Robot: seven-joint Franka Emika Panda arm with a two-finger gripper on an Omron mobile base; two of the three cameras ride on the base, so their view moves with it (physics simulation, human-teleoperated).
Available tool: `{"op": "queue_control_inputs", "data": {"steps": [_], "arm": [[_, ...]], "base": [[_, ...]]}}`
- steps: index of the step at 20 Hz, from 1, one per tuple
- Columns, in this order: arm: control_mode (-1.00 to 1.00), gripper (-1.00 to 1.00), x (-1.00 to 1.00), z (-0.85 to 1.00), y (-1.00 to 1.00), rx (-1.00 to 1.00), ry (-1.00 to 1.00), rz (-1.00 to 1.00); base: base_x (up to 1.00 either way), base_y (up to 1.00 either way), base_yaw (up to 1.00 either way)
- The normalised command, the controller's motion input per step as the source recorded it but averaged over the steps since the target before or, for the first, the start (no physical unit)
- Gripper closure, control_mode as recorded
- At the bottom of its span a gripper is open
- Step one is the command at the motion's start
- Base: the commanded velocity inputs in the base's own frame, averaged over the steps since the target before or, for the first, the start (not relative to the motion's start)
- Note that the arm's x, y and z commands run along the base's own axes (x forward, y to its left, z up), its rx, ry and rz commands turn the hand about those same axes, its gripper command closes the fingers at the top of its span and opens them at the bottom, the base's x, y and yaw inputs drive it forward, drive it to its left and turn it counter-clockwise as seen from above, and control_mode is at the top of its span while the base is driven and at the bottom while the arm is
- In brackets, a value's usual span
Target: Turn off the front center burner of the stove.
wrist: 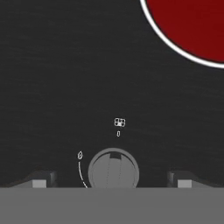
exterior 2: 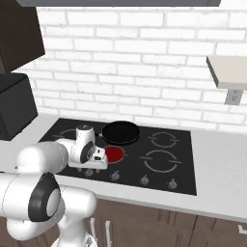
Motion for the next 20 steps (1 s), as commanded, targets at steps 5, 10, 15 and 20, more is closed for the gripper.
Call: {"op": "queue_control_inputs", "data": {"steps": [5,10,15,20], "arm": [[-1.00,-1.00,-0.01,-0.18,0.00,0.00,0.00,0.00],[-1.00,1.00,0.00,-0.11,0.00,0.00,0.00,0.00],[-1.00,1.00,0.00,-0.03,0.00,0.00,0.01,0.00],[-1.00,1.00,0.00,0.00,0.00,0.00,0.00,0.00]], "base": [[0.00,0.00,0.00],[0.00,0.00,0.00],[0.00,0.00,0.00],[0.00,0.00,0.00]]}}
